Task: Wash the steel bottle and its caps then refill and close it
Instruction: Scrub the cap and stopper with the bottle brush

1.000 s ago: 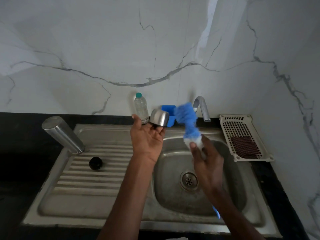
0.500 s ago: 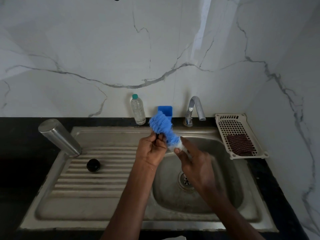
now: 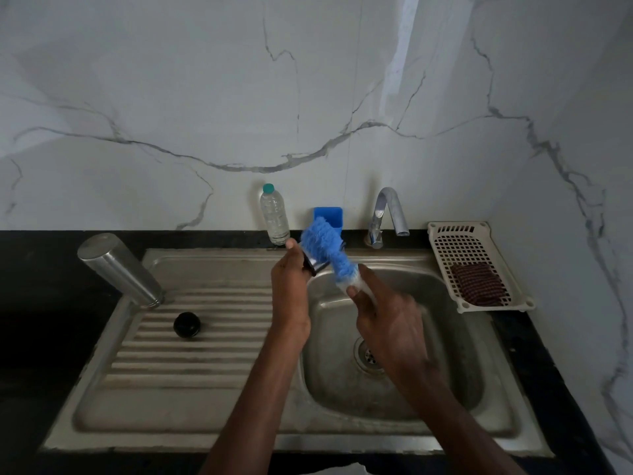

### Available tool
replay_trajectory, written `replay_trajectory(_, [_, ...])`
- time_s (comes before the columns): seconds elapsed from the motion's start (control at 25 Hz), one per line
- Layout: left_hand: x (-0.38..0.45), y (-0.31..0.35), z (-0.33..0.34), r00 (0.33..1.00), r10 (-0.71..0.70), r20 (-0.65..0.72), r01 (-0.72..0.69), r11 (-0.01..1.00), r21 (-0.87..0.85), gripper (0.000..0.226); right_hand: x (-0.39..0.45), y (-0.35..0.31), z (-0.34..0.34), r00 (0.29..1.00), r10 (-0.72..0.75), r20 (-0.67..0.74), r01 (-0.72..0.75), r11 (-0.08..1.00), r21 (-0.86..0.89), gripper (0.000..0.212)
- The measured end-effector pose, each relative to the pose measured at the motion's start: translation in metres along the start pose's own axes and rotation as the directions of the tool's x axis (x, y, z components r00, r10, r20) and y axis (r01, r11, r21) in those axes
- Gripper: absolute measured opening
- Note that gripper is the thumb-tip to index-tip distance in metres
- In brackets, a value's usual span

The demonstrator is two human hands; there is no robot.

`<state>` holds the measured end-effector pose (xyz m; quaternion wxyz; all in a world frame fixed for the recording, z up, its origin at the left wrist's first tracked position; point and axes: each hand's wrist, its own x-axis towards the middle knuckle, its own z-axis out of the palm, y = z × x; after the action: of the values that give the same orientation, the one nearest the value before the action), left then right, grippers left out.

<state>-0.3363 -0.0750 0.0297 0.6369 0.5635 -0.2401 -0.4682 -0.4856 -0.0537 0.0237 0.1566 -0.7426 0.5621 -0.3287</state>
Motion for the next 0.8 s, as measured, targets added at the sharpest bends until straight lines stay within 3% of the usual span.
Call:
replay_trajectory(0.12, [0.003, 0.000, -0.003, 0.990, 0.124, 0.064, -0.134, 0.969, 0.209, 0.059, 0.011, -0.011, -0.009, 0.996, 0.082, 0.048, -0.082, 0.997, -0.008, 0.042])
replay_trajectory(0.28, [0.010, -0.005, -0.010, 0.982, 0.169, 0.090, -0.186, 0.950, 0.250, 0.073, -0.007, -0.024, -0.014, 0.991, 0.083, 0.105, -0.081, 0.996, -0.026, 0.034])
replay_trajectory(0.4, [0.008, -0.007, -0.010, 0.966, 0.233, 0.109, -0.254, 0.926, 0.278, 0.066, 0.012, -0.026, -0.015, 0.982, 0.163, 0.098, -0.163, 0.987, -0.009, 0.034])
replay_trajectory(0.56, [0.016, -0.007, -0.018, 0.967, 0.214, 0.136, -0.241, 0.941, 0.238, 0.059, -0.006, -0.035, -0.016, 0.988, 0.091, 0.125, -0.092, 0.996, 0.009, 0.035])
replay_trajectory(0.68, [0.010, -0.011, -0.007, 0.966, 0.185, 0.180, -0.225, 0.945, 0.236, 0.061, 0.015, -0.034, -0.010, 0.984, 0.163, 0.076, -0.165, 0.986, 0.022, 0.037])
replay_trajectory(0.8, [0.016, -0.004, -0.007, 0.980, 0.079, 0.184, -0.076, 0.997, -0.023, 0.095, 0.004, -0.035, -0.006, 0.983, 0.148, 0.109, -0.145, 0.989, -0.030, 0.041])
